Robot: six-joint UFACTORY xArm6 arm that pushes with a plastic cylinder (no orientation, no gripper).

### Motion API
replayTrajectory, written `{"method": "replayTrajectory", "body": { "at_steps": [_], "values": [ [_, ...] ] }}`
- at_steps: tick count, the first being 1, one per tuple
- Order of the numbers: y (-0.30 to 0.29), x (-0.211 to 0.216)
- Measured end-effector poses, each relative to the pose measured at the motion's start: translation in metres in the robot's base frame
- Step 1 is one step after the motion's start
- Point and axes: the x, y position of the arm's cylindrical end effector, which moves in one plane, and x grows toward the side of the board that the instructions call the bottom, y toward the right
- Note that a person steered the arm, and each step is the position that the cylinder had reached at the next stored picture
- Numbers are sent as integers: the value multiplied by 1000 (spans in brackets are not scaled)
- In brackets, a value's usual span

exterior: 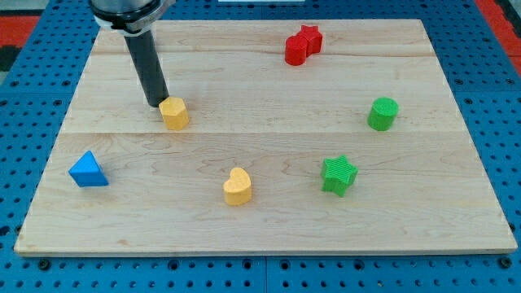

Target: Move the yellow hexagon to the left of the yellow heart

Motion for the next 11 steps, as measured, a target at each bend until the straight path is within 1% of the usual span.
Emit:
{"method": "replayTrajectory", "body": {
  "at_steps": [1,2,3,4,5,6,7,8,9,10,11],
  "values": [
    [23,47],
    [31,79],
    [50,36],
    [102,51],
    [63,90],
    [65,65],
    [11,55],
    [30,75],
    [52,111],
    [61,107],
    [-6,102]
  ]
}}
